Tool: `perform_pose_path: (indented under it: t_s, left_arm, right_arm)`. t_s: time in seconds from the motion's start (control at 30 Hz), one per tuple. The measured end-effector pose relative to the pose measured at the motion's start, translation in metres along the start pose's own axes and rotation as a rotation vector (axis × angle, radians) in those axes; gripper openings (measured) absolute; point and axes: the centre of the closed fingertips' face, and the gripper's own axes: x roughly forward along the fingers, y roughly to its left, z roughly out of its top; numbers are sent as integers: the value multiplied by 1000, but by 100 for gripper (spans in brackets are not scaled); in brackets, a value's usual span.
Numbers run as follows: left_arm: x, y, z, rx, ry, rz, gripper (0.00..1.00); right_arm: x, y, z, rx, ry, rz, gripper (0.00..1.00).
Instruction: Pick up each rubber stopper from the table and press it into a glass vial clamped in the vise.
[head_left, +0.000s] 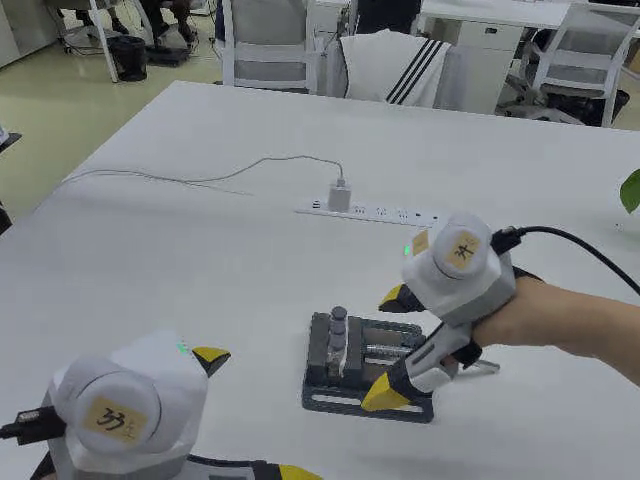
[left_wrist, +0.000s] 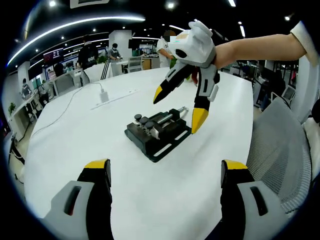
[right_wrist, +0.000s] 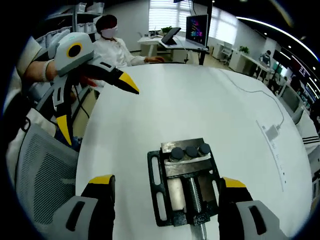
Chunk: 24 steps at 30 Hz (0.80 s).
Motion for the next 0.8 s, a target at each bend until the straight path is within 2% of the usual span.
perform_pose_path:
  t_s: [0.07, 0.13, 0.2, 0.37, 0.53, 0.7, 0.8]
  left_arm:
    - [0, 1, -1, 2, 3, 0, 90]
    - [-1, 3, -3, 5, 10, 4, 90]
    - [-2, 6, -3, 4, 11, 6, 91]
    - [-5, 12, -2, -5, 5, 10, 92]
    - [-8, 15, 1, -19, -12, 13, 93]
    - [-10, 15, 3, -36, -31, 13, 97]
    - [-10, 15, 2, -51, -33, 13, 99]
  right_arm:
    - [-3, 2, -3, 6, -28, -12, 91]
    - [-7, 6, -3, 67, -71, -6, 95]
    - [-11, 5, -4, 80, -94, -21, 99]
    - [-24, 7, -9, 106, -126, -43, 99]
    - [-41, 18, -18, 156, -165, -61, 99]
    - [-57, 26, -34, 193, -190, -96, 99]
    - [-67, 31, -51, 250, -202, -126, 99]
